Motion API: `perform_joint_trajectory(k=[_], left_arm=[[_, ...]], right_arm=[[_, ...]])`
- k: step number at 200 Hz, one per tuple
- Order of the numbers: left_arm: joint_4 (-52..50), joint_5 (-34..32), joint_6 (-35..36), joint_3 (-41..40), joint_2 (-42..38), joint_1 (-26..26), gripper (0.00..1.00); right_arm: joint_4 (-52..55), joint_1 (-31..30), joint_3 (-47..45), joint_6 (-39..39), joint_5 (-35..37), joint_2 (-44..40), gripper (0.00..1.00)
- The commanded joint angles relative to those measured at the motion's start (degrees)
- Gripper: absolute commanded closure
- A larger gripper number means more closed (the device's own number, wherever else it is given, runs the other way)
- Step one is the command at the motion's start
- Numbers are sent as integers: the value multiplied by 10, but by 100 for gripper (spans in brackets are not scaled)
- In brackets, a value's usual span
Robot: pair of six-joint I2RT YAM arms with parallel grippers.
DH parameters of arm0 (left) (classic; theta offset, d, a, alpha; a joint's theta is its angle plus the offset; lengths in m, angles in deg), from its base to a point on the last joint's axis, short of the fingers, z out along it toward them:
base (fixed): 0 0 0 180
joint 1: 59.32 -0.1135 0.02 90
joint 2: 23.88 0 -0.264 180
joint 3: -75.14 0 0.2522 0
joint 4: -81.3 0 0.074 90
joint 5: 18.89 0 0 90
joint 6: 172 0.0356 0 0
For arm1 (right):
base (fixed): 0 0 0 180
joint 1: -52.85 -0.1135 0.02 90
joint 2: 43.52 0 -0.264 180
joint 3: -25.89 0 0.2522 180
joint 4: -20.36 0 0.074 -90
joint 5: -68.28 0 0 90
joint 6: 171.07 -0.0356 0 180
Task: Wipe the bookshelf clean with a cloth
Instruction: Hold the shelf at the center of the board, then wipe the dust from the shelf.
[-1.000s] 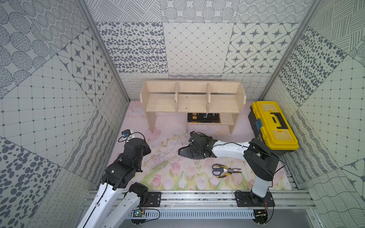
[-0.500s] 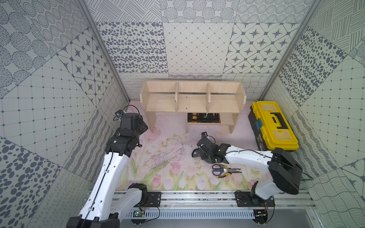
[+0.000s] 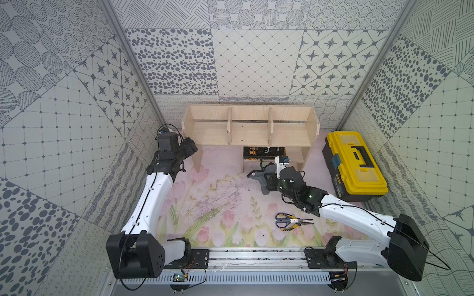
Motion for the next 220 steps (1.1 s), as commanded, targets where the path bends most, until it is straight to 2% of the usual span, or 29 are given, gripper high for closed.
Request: perform_joint_trajectory(k=[1, 19, 46, 73, 106, 147, 162, 180, 201, 220], left_arm=[[148, 105, 47, 20, 50, -5, 24], [162, 106, 40, 18, 66, -5, 31], [177, 109, 39, 1, 71, -5, 53], [186, 78, 44, -20, 57, -5, 64], [178, 55, 50, -20, 57, -5, 83], [192, 41, 55, -40, 47, -6, 100], [198, 36, 54, -48, 43, -5, 100], [189, 18, 53, -49, 45, -6, 100], [192, 8, 57, -56, 45, -5, 100], [198, 15, 58, -59, 46, -6, 100]], right_arm=[[-59, -3, 14, 20, -51, 17, 100], [-81, -3, 33, 37, -36, 53, 100], [-103, -9, 103, 65, -5, 119, 100], [-134, -12, 176, 91, 33, 176, 100], [-221, -18, 175, 106, 66, 214, 100], [-198, -18, 148, 55, 30, 277, 100], [-191, -21, 131, 43, 31, 285, 100], [-191, -9, 96, 35, 74, 259, 100], [-176, 60, 41, 25, 71, 195, 100], [-158, 113, -6, 71, 69, 128, 100]])
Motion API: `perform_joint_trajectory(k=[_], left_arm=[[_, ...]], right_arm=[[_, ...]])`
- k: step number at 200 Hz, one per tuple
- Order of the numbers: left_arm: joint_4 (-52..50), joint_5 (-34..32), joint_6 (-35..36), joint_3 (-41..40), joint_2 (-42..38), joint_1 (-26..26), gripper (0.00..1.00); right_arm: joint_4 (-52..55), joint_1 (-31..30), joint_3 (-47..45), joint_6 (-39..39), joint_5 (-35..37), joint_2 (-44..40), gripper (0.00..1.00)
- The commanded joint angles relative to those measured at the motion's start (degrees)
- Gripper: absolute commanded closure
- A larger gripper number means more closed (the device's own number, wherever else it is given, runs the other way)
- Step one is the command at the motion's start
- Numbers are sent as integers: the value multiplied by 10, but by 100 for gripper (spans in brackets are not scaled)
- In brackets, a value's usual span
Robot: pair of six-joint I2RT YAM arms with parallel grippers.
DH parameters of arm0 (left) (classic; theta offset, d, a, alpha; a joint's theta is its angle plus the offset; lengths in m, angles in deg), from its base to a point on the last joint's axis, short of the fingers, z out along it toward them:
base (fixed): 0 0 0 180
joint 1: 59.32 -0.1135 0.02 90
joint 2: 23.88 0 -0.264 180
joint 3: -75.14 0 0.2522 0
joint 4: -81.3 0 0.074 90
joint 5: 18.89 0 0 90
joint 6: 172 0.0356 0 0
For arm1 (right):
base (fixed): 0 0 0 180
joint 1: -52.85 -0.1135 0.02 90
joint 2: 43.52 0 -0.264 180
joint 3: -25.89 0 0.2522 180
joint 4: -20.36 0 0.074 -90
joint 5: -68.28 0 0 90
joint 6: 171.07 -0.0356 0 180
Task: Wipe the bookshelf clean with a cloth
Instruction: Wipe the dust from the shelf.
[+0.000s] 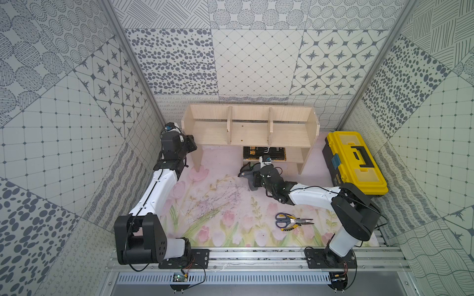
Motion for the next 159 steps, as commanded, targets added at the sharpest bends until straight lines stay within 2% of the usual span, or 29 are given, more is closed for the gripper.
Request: perform_joint_trajectory(k=[1, 33, 55, 69, 91, 109, 138, 159], left_arm=[[5, -10, -7, -8, 0, -2, 100], [5, -6, -9, -8, 1, -2, 100], [6, 0, -11, -9, -1, -2, 100], [9, 1, -9, -11, -2, -1, 100], [11, 1, -7, -14, -5, -1, 100], [15, 4, -8, -18, -7, -1, 100], [16, 5, -10, -20, -4, 0, 100], [18, 0, -8, -23, -3, 1, 100]], right_arm=[[-6, 69, -42, 29, 23, -98, 100], [8, 151, -99, 101, 38, -190, 100], [28, 152, -78, 143, 13, -184, 100], [24, 122, -61, 147, -5, -162, 100], [-18, 22, -19, 180, 41, -103, 100], [-40, -36, 54, 180, 42, -32, 100], [-17, -71, 173, 166, 46, 63, 100], [-1, -64, 189, 149, 52, 75, 100]])
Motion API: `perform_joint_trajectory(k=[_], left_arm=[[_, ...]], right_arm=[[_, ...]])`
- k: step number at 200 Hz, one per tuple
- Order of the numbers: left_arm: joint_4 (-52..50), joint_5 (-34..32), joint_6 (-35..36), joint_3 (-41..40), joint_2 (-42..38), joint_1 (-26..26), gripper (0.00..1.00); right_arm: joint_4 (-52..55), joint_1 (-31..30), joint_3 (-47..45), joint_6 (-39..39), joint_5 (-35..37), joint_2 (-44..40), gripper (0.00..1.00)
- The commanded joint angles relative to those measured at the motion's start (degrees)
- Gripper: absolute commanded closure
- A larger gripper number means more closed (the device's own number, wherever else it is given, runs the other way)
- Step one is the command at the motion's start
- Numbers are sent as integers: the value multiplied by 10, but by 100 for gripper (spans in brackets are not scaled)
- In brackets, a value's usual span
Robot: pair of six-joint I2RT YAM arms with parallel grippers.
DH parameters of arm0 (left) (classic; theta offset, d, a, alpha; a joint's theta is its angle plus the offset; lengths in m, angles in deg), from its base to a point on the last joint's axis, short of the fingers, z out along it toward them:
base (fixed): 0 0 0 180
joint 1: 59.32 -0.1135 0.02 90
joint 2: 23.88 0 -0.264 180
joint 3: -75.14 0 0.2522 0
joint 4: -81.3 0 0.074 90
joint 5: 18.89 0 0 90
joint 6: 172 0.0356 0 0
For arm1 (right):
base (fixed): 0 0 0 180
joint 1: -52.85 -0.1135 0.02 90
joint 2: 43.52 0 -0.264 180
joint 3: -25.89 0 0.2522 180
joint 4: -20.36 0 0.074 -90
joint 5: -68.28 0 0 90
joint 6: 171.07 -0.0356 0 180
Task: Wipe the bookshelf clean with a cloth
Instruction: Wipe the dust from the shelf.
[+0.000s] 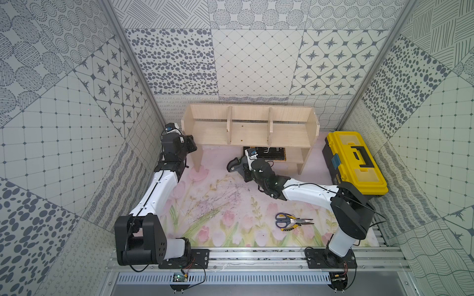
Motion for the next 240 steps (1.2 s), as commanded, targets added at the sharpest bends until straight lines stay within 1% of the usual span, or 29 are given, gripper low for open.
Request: perform_joint_trajectory(k=[1, 16, 29, 53, 69, 87, 107, 127, 149, 160, 174, 208, 226, 240], left_arm=[[-13, 7, -21, -7, 1, 0, 100], [-12, 7, -22, -7, 2, -1, 100], [-12, 6, -22, -6, 3, 0, 100], [-13, 1, -20, -8, 3, 0, 100], [-13, 1, -19, -9, 3, 1, 100], [-13, 1, -19, -8, 3, 1, 100], [-13, -1, -16, -9, 0, 2, 100], [-11, -6, -13, -12, -3, 3, 100], [-11, -6, -10, -11, -4, 5, 100], [-11, -6, -10, -12, -5, 6, 100], [-10, -5, -10, -12, -7, 4, 100], [-9, -7, -11, -13, -7, 4, 100], [-8, -11, -9, -15, -9, 6, 100], [-6, -13, -8, -16, -11, 5, 100]], right_arm=[[-12, 12, 24, -14, 22, 5, 100], [4, 34, -8, -30, 26, -22, 100], [6, 67, -63, -48, 28, -65, 100], [9, 146, -178, -65, 19, -182, 100], [22, 205, -230, -59, 14, -261, 100], [52, 259, -244, -25, 17, -330, 100], [73, 268, -218, 39, 26, -364, 100], [92, 263, -173, 80, 35, -355, 100], [103, 244, -138, 88, 28, -340, 100], [100, 216, -122, 98, 34, -327, 100], [93, 161, -96, 116, 52, -299, 100], [69, 48, 0, 122, 48, -177, 100], [57, 6, 64, 122, 47, -107, 100], [50, -10, 104, 116, 40, -61, 100]])
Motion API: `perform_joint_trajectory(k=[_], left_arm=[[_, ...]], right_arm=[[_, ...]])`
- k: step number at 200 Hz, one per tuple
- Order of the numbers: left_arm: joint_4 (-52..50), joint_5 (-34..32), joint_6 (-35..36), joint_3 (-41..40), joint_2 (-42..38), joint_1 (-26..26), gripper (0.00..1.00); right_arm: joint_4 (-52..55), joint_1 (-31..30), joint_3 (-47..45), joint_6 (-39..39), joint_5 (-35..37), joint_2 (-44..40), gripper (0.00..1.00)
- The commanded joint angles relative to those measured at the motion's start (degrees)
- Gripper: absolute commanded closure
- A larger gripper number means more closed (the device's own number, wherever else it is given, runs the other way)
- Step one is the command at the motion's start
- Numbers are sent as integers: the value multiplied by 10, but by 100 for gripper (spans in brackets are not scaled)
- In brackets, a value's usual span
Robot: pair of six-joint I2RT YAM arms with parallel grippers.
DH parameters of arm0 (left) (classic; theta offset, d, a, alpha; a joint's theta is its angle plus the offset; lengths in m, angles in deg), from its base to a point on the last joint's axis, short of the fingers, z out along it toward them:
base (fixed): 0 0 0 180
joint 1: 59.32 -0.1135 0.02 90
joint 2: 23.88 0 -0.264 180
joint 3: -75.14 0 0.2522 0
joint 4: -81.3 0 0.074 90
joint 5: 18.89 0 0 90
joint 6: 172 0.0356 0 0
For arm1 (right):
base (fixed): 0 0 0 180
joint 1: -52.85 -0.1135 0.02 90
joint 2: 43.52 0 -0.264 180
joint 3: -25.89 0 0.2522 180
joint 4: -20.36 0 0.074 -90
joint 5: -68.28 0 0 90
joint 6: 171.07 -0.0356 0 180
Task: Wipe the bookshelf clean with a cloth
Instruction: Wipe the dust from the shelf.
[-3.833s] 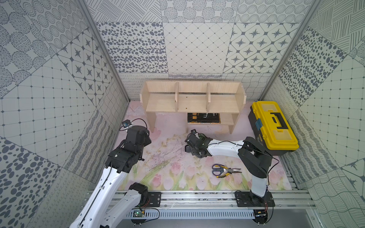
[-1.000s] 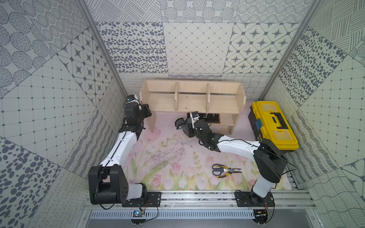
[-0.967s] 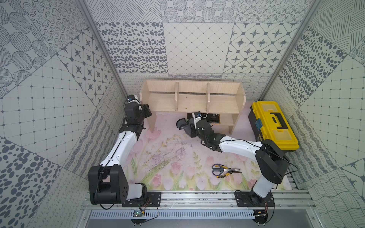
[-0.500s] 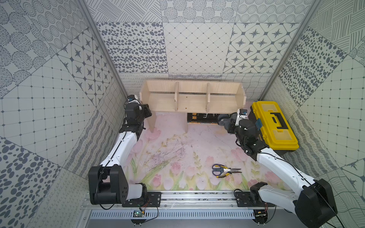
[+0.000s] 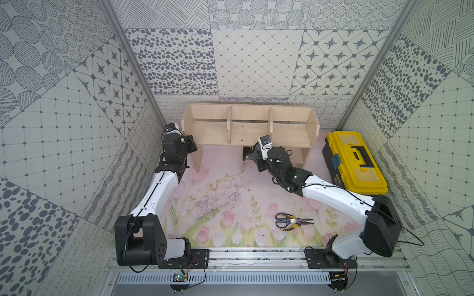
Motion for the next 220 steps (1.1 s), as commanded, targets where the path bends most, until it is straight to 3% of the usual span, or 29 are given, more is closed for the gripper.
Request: perform_joint_trajectory(k=[1, 32, 64, 93, 123, 149, 188, 220], left_arm=[[-19, 2, -11, -8, -7, 0, 100], [-18, 1, -12, -8, -6, 1, 100], [-18, -5, -11, -9, -7, 1, 100], [-16, -7, -9, -12, -7, 1, 100], [-15, -4, -10, -11, -5, 2, 100], [-15, -6, -9, -13, -6, 2, 100], [-14, -11, -2, -16, -10, 7, 100], [-13, -11, -2, -16, -9, 9, 100]], right_arm=[[-60, -30, 70, 4, -8, 58, 100], [-81, -18, 84, -1, 25, 71, 100], [-84, 38, -27, -26, 35, -35, 100], [-53, 139, -140, -68, 41, -167, 100], [-15, 257, -215, -114, 3, -260, 100], [-14, 307, -267, -161, -27, -242, 100], [-56, 321, -326, -250, -56, -165, 100], [-51, 328, -302, -241, -60, -154, 100]])
